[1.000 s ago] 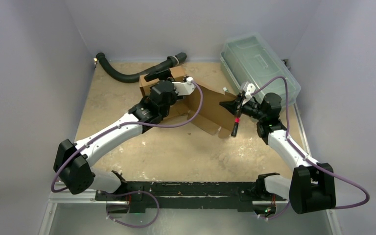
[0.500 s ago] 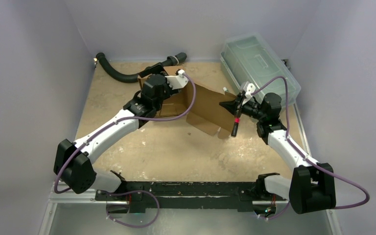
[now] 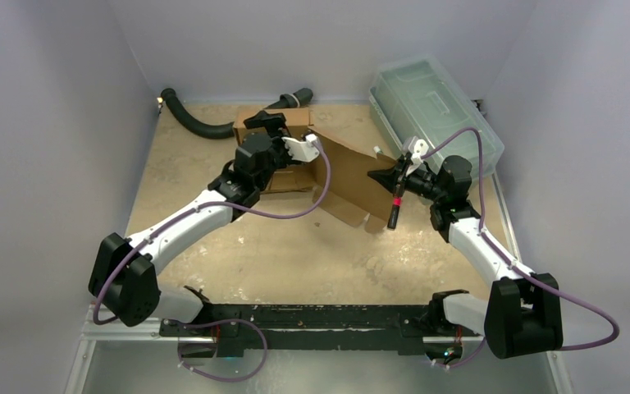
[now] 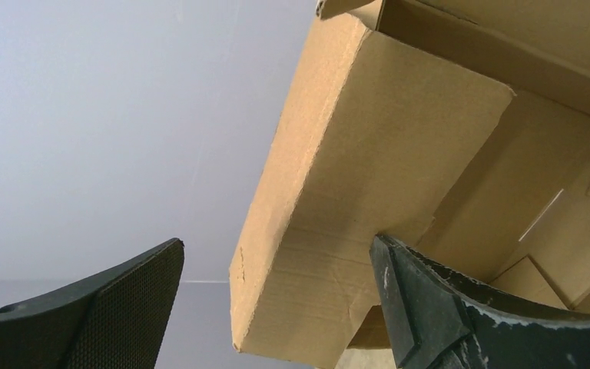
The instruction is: Fold the paper box
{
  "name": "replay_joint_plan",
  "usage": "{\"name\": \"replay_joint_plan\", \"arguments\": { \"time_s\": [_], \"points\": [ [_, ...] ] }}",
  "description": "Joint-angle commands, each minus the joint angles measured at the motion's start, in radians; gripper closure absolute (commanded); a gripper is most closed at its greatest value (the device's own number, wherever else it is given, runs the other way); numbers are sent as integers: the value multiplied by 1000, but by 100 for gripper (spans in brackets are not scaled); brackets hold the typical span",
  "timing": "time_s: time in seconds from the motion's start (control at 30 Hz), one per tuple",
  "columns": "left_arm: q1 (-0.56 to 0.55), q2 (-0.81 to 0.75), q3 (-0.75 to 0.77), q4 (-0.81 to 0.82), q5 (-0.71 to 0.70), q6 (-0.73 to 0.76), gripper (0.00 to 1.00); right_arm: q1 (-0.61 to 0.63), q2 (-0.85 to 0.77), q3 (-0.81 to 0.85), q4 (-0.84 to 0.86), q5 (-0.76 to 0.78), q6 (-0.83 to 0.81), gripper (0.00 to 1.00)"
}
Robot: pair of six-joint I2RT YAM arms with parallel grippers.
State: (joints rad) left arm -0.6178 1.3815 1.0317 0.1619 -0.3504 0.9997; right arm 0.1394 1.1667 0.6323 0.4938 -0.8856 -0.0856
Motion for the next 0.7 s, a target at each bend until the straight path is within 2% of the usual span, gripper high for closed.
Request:
{"name": "replay_joint_plan", "arguments": {
  "time_s": [0.0, 0.27, 0.4, 0.53, 0.67],
  "points": [
    [23, -3, 30, 72, 73, 49, 10, 6, -13, 2, 51, -39, 11, 100],
    [54, 63, 114, -4, 151, 37, 25, 5, -12, 2, 52, -42, 14, 100],
    [58, 59, 126, -37, 194, 9, 26, 6, -14, 3, 51, -42, 14, 100],
    [58, 12, 115, -58, 219, -83, 24, 6, -15, 8, 47, -39, 14, 100],
    [58, -97, 105, -83, 249, -310, 10, 5, -15, 14, 30, -24, 8, 100]
  ]
}}
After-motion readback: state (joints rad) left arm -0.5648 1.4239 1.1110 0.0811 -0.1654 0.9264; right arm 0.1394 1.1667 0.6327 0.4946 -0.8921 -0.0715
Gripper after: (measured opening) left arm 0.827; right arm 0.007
